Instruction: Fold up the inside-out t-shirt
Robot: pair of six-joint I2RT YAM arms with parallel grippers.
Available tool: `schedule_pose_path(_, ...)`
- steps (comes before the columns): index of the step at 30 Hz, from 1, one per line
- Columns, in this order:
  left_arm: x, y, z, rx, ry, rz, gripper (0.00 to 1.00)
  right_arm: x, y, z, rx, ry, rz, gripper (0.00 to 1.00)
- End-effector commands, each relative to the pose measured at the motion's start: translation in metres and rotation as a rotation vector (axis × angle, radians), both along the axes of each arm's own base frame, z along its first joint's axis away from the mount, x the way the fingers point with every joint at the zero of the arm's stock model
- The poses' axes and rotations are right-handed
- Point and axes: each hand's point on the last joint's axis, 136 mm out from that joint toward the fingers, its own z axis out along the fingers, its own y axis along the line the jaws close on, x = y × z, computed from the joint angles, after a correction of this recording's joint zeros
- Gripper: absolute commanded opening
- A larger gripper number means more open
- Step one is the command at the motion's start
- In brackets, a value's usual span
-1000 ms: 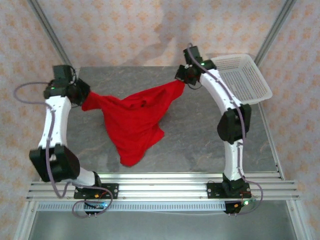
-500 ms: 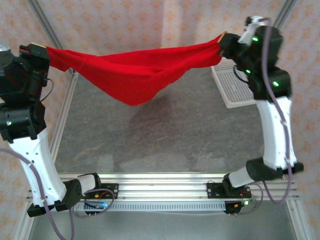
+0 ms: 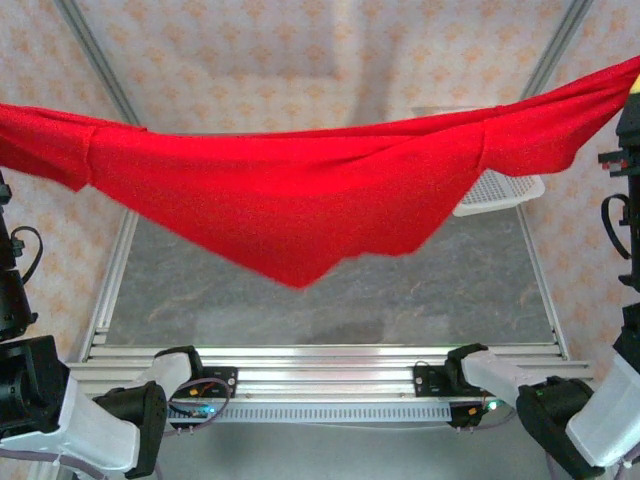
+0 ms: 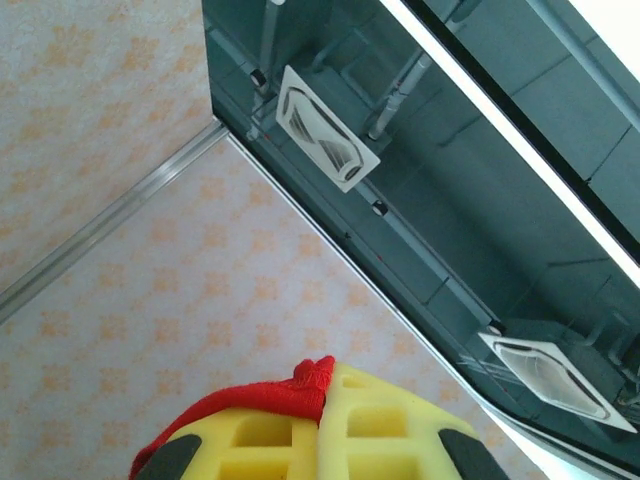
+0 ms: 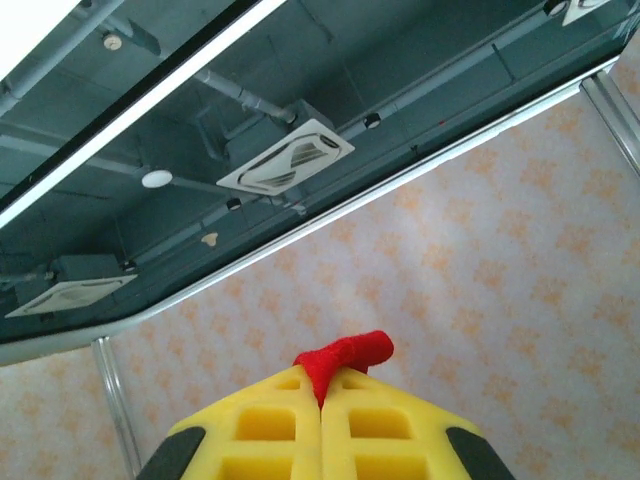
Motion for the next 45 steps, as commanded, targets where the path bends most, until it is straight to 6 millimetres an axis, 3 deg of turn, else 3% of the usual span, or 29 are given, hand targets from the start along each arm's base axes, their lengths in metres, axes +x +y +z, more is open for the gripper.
schedule_pose_path(1,0.078,0.021,-0.039,-0.037,0.180,-0.005,0.00,0.102,0.019,-0.046,-0.020,0.233,-0.025,0.00)
schedule_pose_path(5,0.148,0.037,-0.093,-0.047,0.341,-0.014,0.00,0.181,0.040,-0.096,-0.032,0.380,-0.004,0.00)
schedule_pose_path(7,0.188,0.048,-0.135,-0.063,0.441,-0.015,0.00,0.230,0.052,-0.137,-0.027,0.483,0.001,0.00)
schedule_pose_path(9,0.234,0.058,-0.192,-0.101,0.551,-0.028,0.00,0.280,0.061,-0.188,-0.013,0.593,-0.014,0.00)
schedule_pose_path(13,0.323,0.051,-0.286,-0.097,0.735,-0.099,0.00,0.364,0.077,-0.291,-0.008,0.813,-0.047,0.00)
schedule_pose_path(14,0.345,0.046,-0.309,-0.086,0.800,-0.111,0.15,0.383,0.084,-0.318,-0.023,0.878,-0.037,0.18)
schedule_pose_path(15,0.366,0.042,-0.329,-0.070,0.854,-0.135,0.49,0.398,0.092,-0.342,-0.048,0.948,-0.019,0.45)
schedule_pose_path(17,0.396,0.036,-0.362,-0.059,0.943,-0.178,0.91,0.413,0.093,-0.372,-0.068,1.085,-0.033,0.60)
schedule_pose_path(18,0.406,0.034,-0.370,-0.047,0.962,-0.195,1.00,0.417,0.091,-0.378,-0.075,1.134,-0.048,0.63)
schedule_pose_path(20,0.414,0.032,-0.373,-0.025,0.962,-0.204,1.00,0.413,0.087,-0.389,-0.108,1.214,-0.070,0.64)
schedule_pose_path(23,0.409,0.026,-0.370,0.018,0.973,-0.231,1.00,0.396,0.088,-0.406,-0.154,1.311,-0.050,0.66)
schedule_pose_path(25,0.399,0.009,-0.366,0.067,0.979,-0.305,1.00,0.379,0.092,-0.420,-0.178,1.382,0.001,0.65)
schedule_pose_path(27,0.381,-0.022,-0.364,0.184,0.976,-0.395,1.00,0.357,0.098,-0.432,-0.186,1.419,0.054,0.64)
schedule_pose_path(30,0.336,-0.089,-0.368,0.524,0.969,-0.529,1.00,0.316,0.095,-0.445,-0.146,1.390,0.102,0.64)
schedule_pose_path(32,0.294,-0.145,-0.390,0.850,0.974,-0.687,1.00,0.283,0.088,-0.457,-0.125,1.364,0.106,0.65)
schedule_pose_path(35,0.228,-0.186,-0.444,1.210,1.107,-0.896,1.00,0.242,0.089,-0.470,-0.106,1.346,0.174,0.65)
schedule_pose_path(39,0.172,-0.197,-0.499,1.501,1.252,-0.968,1.00,0.202,0.107,-0.500,-0.058,1.399,0.293,0.65)
schedule_pose_path(45,0.145,-0.207,-0.557,1.725,1.333,-0.960,1.00,0.169,0.147,-0.538,-0.041,1.518,0.376,0.65)
